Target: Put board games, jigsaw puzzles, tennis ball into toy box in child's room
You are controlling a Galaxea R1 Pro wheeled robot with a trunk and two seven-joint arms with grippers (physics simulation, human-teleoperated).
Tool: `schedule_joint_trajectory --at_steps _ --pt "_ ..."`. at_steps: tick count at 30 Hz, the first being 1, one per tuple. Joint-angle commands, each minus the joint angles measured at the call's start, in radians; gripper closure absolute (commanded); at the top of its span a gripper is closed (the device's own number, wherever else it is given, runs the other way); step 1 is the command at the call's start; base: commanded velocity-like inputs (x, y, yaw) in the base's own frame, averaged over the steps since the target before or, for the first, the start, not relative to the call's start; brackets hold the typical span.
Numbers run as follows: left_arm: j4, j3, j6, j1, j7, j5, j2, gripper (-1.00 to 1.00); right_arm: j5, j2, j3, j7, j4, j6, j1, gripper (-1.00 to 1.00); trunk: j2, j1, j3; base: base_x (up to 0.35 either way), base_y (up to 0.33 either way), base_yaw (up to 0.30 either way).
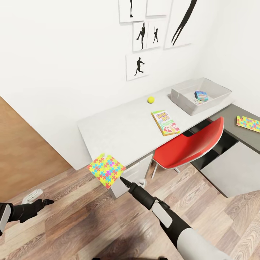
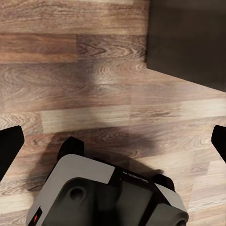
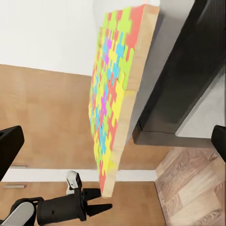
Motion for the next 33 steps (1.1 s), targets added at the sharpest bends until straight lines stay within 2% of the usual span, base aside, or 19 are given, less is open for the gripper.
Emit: schedule_joint_trajectory --at_steps 1,22,33 --pt "-0.001 0.003 0.007 -0.001 -0.004 -0.001 0.0 -1.0 -0.011 0.001 0.002 0.002 0.006 0.009 -0.001 -1.0 -0.002 0.0 -0.001 0.0 0.0 0.0" --pt "0.036 0.003 0.007 -0.001 -0.004 -0.001 0.001 -1.0 -0.011 0.003 0.001 0.002 0.018 0.009 -0.001 -1.0 -0.002 0.0 -0.001 0.001 0.029 0.0" --pt "0.037 0.003 0.007 -0.001 -0.004 -0.001 0.001 -1.0 -0.011 0.003 0.001 0.002 0.018 0.009 -0.001 -1.0 -0.002 0.0 -0.001 0.083 0.049 0.0"
